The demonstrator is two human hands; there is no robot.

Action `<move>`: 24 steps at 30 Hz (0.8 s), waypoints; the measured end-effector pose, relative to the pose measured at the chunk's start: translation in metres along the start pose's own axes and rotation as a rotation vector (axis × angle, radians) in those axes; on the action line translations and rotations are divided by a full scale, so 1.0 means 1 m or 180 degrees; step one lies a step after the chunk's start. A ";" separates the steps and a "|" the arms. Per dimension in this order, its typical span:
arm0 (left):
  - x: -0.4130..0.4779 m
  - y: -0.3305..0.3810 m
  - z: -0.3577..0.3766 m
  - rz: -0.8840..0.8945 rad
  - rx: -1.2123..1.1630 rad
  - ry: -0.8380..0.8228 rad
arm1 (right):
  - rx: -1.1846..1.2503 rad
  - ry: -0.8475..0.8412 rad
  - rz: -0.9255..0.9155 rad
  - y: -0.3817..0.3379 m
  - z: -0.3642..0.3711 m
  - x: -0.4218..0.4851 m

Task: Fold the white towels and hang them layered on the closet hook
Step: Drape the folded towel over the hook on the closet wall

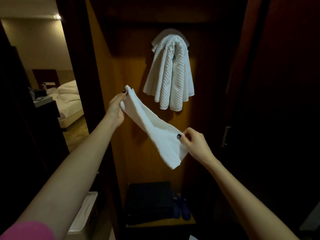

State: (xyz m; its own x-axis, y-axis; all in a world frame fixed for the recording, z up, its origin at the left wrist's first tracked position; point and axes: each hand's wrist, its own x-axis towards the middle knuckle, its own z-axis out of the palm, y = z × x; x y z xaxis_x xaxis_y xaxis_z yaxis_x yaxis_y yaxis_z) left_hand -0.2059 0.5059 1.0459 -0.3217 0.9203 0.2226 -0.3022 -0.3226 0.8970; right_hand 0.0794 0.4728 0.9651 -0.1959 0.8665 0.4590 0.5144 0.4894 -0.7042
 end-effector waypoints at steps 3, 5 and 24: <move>-0.002 -0.007 -0.004 -0.0015 -0.0073 0.0062 | 0.0232 0.0109 0.0087 -0.003 -0.003 -0.001; -0.003 -0.011 -0.008 -0.0047 -0.0085 0.0110 | 0.1205 -0.0277 0.0467 -0.008 -0.011 -0.001; 0.004 -0.011 0.001 -0.0173 0.0403 -0.0003 | -0.0113 -0.1323 0.0719 -0.004 -0.007 -0.007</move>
State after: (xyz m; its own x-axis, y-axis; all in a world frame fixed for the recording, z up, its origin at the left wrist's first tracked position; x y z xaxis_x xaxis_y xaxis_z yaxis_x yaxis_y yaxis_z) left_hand -0.2033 0.5135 1.0374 -0.3069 0.9360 0.1726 -0.2035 -0.2417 0.9488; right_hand 0.0846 0.4641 0.9692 -0.3896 0.9203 0.0358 0.6093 0.2866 -0.7393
